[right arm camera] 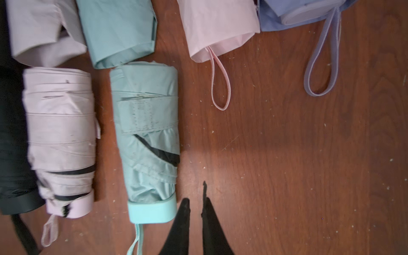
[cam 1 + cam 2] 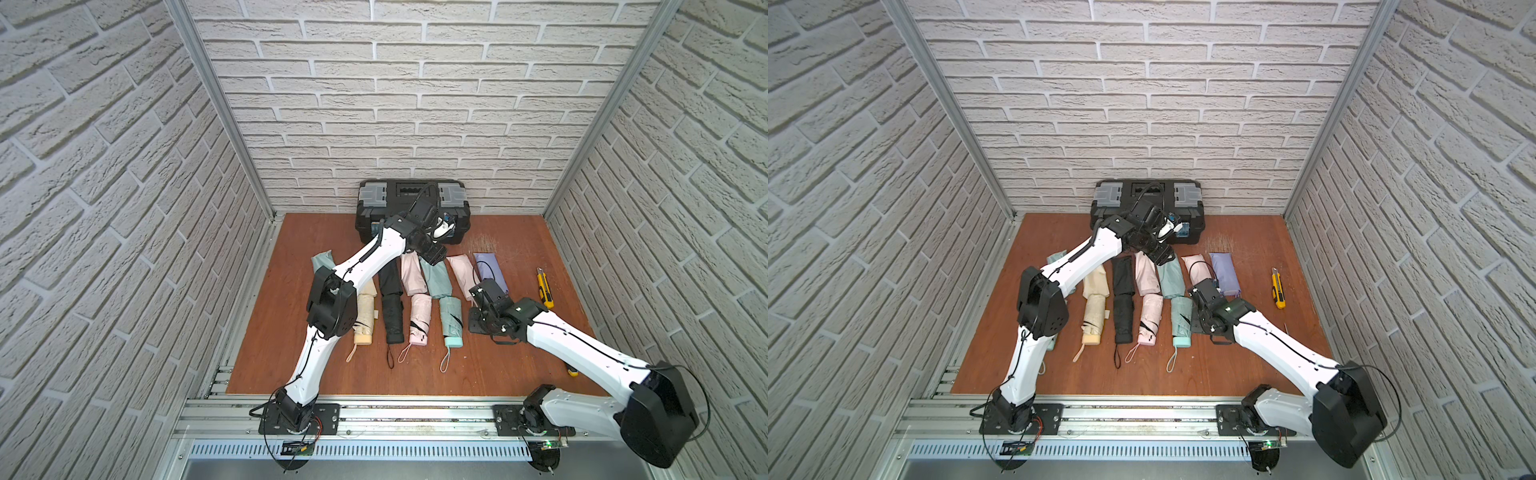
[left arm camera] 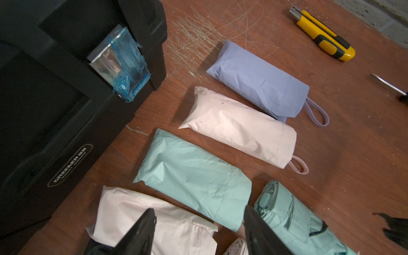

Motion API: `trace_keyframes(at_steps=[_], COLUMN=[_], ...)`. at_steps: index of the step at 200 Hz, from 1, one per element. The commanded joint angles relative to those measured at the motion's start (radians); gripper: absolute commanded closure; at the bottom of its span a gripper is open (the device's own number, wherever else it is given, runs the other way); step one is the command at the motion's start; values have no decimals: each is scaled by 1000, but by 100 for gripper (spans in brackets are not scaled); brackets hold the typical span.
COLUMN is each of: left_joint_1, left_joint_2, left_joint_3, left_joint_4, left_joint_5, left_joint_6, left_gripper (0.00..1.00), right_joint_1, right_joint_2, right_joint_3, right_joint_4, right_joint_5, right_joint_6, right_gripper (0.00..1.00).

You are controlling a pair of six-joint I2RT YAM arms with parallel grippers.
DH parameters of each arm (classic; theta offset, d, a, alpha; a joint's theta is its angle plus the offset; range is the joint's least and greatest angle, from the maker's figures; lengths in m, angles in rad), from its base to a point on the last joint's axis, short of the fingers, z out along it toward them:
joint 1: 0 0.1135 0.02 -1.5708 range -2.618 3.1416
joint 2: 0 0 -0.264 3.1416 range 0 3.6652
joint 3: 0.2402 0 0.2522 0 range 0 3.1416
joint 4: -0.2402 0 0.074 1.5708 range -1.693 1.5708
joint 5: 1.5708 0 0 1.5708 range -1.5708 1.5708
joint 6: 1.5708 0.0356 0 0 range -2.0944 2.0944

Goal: Take umbrellas out of sleeves
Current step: Adjust the umbrella at the center of the board.

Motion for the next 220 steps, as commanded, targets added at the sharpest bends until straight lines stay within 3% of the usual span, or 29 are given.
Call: trace_keyframes(at_steps=[1, 18, 78, 149, 187, 220], left_joint_1=[5, 6, 5, 11, 13, 12], left_joint_2=[-39, -39, -40, -47, -42, -35], left_joint_3=[16, 15, -5, -31, -23, -14], left_joint_4=[1, 2, 0, 15, 15, 8], left_joint_5=[14, 12, 24, 19, 20, 25], left_joint_6=[-7, -7, -13, -11, -11, -14], left_gripper=[35, 34, 35, 34, 34, 34], right_joint_1=[-48, -57, -64, -64, -64, -66], right_joint_2=[83, 156, 279, 298, 302, 328], right_joint_3=[44, 68, 86, 101, 124, 156], right_joint_4=[45, 68, 156, 176, 144, 140], right_joint_5=[-63, -91, -160, -190, -122, -133], right_joint_6=[-94, -113, -116, -131, -126, -137], right_gripper=[90, 96, 92, 78, 83, 85])
